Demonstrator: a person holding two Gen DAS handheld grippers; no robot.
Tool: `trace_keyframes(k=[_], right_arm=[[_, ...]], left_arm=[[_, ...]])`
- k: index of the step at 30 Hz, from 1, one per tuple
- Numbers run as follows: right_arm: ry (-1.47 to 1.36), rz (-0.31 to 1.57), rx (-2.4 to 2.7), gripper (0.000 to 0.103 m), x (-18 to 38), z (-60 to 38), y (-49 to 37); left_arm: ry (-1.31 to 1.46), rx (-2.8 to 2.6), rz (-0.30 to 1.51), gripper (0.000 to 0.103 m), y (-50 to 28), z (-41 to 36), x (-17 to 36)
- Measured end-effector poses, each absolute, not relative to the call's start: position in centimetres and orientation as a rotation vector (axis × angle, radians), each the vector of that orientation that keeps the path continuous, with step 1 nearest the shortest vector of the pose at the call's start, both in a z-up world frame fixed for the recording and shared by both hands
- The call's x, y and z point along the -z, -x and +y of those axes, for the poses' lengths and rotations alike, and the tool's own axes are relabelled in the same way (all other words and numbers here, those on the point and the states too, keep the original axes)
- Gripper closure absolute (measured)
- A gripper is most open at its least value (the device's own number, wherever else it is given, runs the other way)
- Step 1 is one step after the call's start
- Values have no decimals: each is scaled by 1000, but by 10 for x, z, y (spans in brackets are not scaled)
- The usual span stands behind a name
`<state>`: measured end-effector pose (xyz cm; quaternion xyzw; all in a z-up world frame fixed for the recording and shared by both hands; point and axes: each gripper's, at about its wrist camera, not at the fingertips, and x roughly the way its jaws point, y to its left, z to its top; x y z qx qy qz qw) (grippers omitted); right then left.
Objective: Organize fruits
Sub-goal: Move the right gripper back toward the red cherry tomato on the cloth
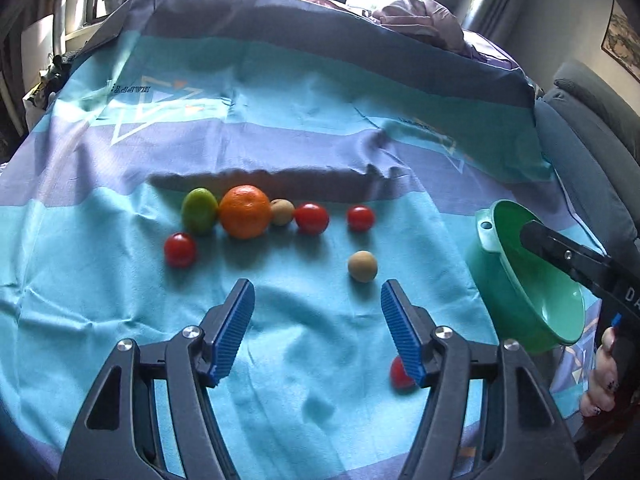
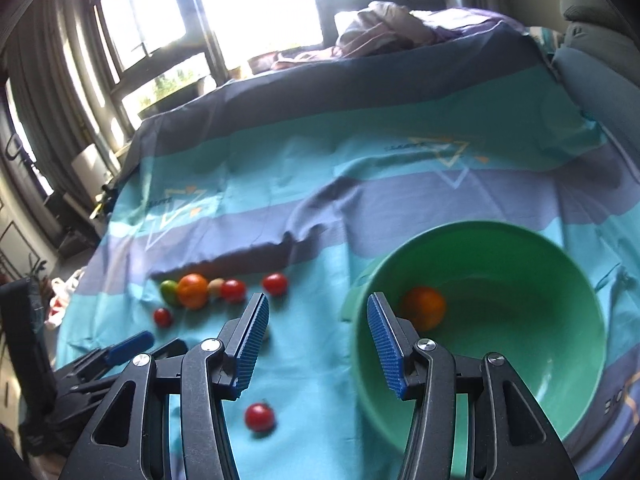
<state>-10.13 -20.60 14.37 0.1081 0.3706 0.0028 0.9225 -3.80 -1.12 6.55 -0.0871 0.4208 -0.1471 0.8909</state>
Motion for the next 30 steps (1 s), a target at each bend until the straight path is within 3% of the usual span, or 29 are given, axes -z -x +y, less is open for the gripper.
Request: trace_keyframes(k=[23, 30], right_arm=[[-342, 1033, -167, 50, -101, -156, 111], [-386, 1077, -150, 55, -87, -163, 116]], left_arm=[[245, 242, 938, 38, 32, 20, -54], [259, 274, 932, 39, 34, 18, -57]])
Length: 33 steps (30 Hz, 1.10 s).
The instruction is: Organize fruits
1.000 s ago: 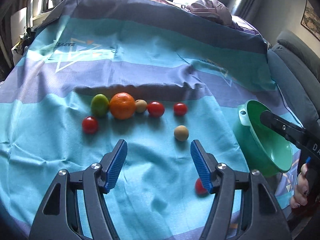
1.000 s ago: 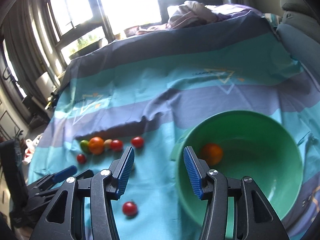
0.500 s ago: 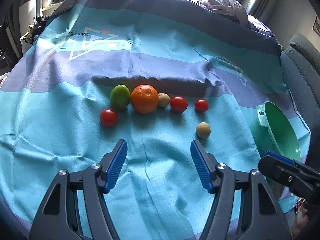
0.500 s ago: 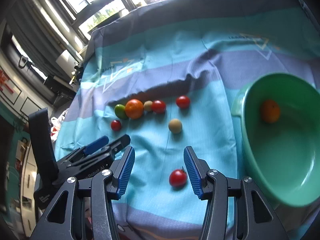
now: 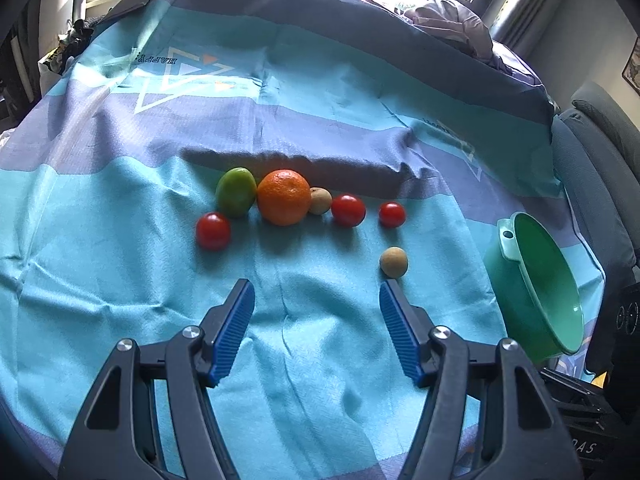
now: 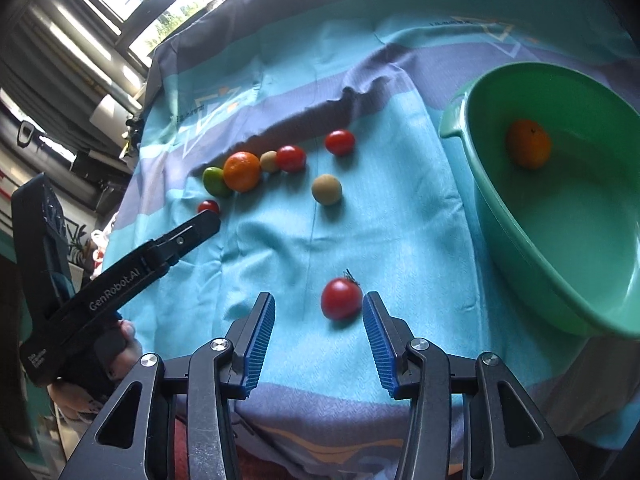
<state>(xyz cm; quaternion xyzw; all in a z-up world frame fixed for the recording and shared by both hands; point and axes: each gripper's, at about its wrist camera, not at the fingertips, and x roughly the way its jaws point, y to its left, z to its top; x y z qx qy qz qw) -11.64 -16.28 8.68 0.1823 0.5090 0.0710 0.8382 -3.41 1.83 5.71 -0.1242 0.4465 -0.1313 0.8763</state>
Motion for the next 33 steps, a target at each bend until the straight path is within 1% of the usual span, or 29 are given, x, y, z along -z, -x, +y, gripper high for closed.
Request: trace_keyframes(k=[5, 7, 9, 12, 22, 23, 24, 26, 29, 31, 33], right_arm=[[-469, 1095, -172, 55, -82, -171, 115], [-480, 1100, -161, 57, -79, -172, 113], [-481, 1107, -155, 63, -77, -172, 112], [-490, 1127, -159, 65, -69, -170, 106], [-335, 1190, -94, 65, -53, -148, 85], [-315, 1197, -101, 67, -52, -144, 83], [-290, 1203, -109, 76, -50, -140, 81], [-260, 1204, -126, 76, -48, -132, 75], [-239, 1210, -154, 76, -48, -128, 64], [-256, 1220, -188, 76, -48, -131, 54], [-267, 1209, -209, 76, -48, -135, 52]], left_arm=[[271, 275, 936, 39, 34, 20, -57], [276, 266, 935, 39, 34, 23, -56], [289, 260, 937, 41, 33, 26, -56], [305, 249, 945, 43, 32, 30, -54], [302, 248, 956, 45, 28, 32, -55], [294, 248, 960, 45, 25, 30, -56], [282, 256, 962, 46, 20, 27, -59], [268, 275, 957, 49, 9, 23, -70], [313, 262, 937, 50, -11, 16, -86], [278, 315, 974, 51, -30, -1, -86], [215, 291, 1010, 56, -47, -18, -82]])
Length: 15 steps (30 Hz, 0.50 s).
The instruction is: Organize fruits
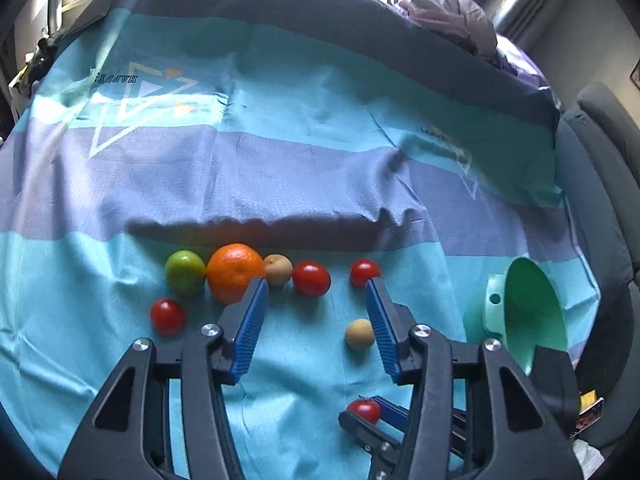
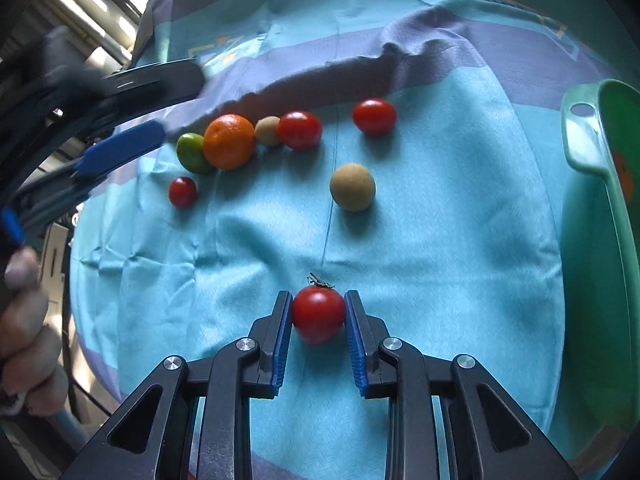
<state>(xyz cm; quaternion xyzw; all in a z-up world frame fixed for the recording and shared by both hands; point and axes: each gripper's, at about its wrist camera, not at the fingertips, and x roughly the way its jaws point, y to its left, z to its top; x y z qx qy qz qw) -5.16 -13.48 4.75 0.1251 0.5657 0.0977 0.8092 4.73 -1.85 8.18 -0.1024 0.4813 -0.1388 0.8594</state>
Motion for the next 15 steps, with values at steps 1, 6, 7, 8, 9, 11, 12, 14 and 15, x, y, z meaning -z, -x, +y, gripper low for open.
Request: trace_keyframes(k=[1, 6, 7, 8, 9, 11, 12, 14, 15], right_arm=[[-275, 1198, -215, 76, -47, -137, 53], [-326, 1176, -240, 76, -43, -149, 63], [-322, 1171, -237, 76, -43, -151, 63], [-323, 1168, -232, 76, -43, -152, 64], [-332, 1166, -230, 76, -43, -155, 65], [-341, 1167, -235, 76, -43, -158, 66], [-344, 1165, -234, 76, -43, -160, 67], [-348, 1167, -232, 76, -43, -162, 68], [-346, 1165, -224, 76, -43, -163, 68]], left_arm=[[184, 277, 1013, 57, -54, -27, -80], [179, 368, 1114, 58, -81, -64, -56], [167, 382, 1124, 58, -84, -72, -52], [144, 382, 1128, 59, -86, -79, -49], [118, 371, 1131, 59, -87, -85, -46], [78, 336, 1146, 60, -91, -92, -39], [79, 333, 1152, 61, -93, -93, -36], [87, 355, 1171, 62, -95, -96, -30], [85, 360, 1176, 62, -97, -98, -28]])
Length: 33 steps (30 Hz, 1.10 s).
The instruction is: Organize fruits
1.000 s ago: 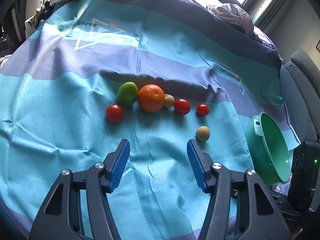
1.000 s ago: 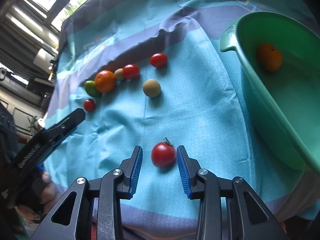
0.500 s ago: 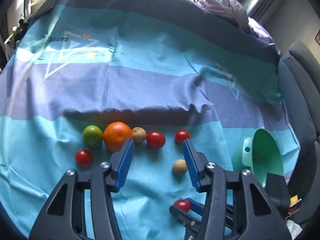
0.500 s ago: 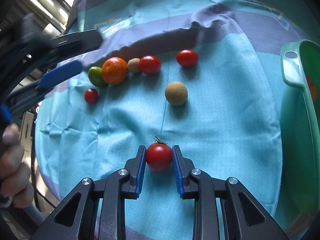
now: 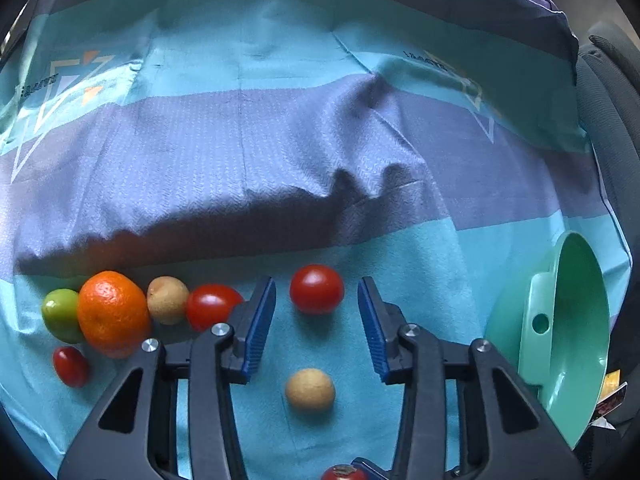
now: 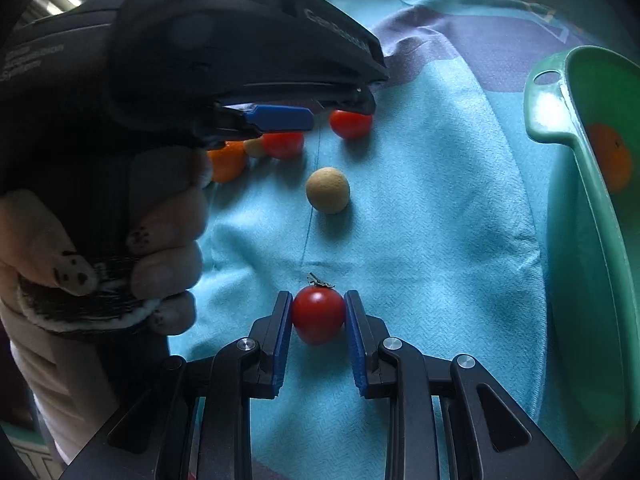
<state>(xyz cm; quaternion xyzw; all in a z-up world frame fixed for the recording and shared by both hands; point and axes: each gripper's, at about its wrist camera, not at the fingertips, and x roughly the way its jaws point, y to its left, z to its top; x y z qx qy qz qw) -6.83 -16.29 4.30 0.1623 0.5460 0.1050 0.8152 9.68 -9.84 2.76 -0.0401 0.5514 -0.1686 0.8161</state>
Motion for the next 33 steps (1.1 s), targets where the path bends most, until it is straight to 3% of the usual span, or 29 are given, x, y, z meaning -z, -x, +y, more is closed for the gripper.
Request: trace_keyframes(k=[7, 14, 26, 33], right_arm=[[-359, 1157, -195, 76, -44, -171, 73], [-352, 1157, -191, 76, -47, -168, 70], [-371, 1097, -197, 76, -71, -176, 76], [-356, 1028, -217, 76, -102, -180, 82]], left_arm=[[67, 335, 1165, 75, -100, -103, -18], [112, 341, 1154, 74, -95, -95, -25], [193, 347, 920, 74, -29, -51, -107], [281, 311, 890, 74, 2, -23, -106]])
